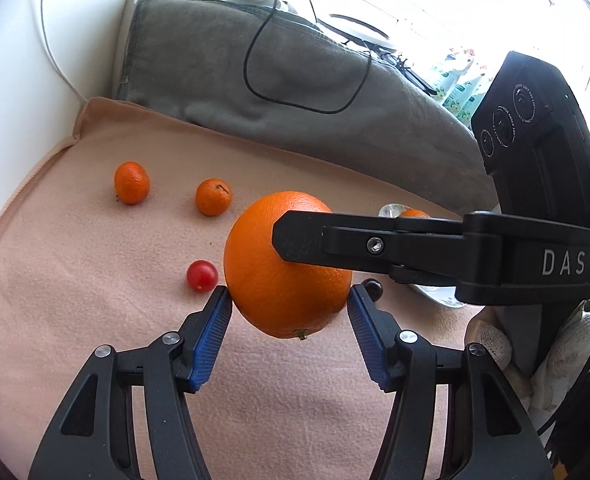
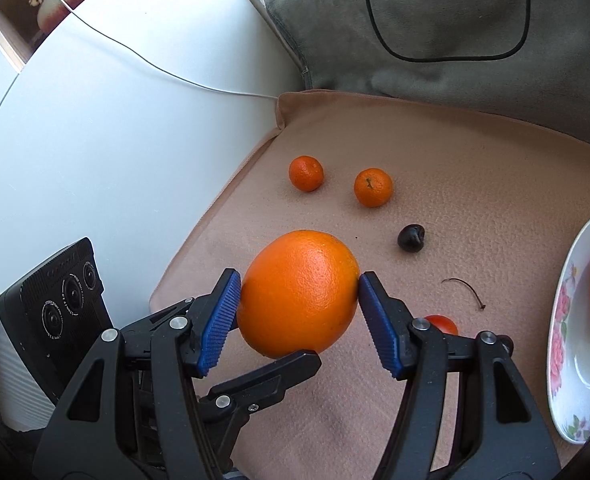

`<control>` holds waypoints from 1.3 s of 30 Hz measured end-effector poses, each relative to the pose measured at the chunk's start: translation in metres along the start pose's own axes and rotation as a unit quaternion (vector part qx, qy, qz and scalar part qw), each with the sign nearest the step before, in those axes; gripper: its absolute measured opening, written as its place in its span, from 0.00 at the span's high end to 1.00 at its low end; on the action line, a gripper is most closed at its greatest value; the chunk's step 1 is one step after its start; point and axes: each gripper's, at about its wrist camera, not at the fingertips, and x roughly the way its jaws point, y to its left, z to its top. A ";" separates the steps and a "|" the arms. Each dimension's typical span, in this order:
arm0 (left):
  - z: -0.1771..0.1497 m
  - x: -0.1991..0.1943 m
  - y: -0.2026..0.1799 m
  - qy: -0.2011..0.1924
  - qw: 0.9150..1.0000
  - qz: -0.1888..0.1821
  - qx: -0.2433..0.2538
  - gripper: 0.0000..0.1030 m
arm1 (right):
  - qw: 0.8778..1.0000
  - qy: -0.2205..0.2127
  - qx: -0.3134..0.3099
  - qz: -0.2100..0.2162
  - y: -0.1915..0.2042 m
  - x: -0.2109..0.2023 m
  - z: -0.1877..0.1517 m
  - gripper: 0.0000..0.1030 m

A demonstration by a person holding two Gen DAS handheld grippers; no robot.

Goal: Organize fruits
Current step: 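Lift the large oval orange and carry it toward the white floral bowl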

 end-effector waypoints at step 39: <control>-0.006 0.093 -0.152 0.077 0.988 -0.076 0.107 0.42 | 0.989 -0.063 0.117 -0.061 -0.137 -0.125 -0.060 0.38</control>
